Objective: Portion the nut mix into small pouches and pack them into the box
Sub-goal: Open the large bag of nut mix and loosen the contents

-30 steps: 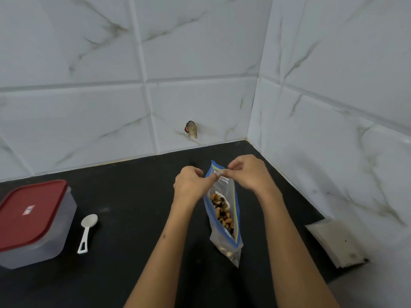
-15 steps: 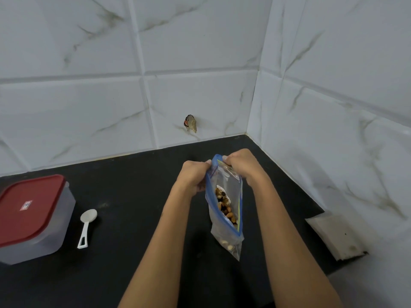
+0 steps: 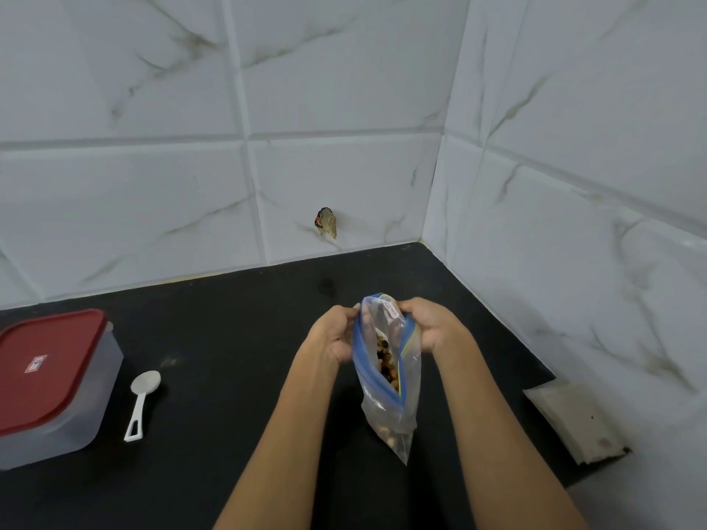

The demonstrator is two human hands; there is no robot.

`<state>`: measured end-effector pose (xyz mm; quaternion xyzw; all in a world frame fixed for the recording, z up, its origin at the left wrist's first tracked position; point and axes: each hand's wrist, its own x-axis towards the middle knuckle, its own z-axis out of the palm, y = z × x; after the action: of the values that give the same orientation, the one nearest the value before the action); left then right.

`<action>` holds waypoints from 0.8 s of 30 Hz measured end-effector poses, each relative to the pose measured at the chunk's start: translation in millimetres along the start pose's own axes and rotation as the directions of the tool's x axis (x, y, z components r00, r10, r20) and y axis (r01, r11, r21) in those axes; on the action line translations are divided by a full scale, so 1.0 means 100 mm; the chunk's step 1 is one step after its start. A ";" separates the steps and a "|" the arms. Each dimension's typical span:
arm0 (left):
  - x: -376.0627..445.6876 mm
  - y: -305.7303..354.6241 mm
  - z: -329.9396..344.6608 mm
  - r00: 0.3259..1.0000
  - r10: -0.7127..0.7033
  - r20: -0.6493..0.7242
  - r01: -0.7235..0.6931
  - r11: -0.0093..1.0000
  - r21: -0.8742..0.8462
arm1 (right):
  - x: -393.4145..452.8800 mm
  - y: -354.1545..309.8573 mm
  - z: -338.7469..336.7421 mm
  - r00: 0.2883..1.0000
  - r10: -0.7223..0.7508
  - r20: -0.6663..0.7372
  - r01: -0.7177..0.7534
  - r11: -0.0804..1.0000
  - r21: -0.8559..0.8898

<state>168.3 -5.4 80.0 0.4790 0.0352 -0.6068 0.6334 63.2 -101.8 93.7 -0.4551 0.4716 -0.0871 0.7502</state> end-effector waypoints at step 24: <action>-0.51 -0.07 -0.11 0.765 0.604 -0.223 0.016 0.328 0.944 | -0.54 0.25 0.09 0.800 -0.476 -0.365 0.001 0.610 -0.792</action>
<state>155.1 40.8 101.7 0.8910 -0.2174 -0.2252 0.3287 34.0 -51.6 110.3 -0.7429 0.5869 -0.1110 0.3022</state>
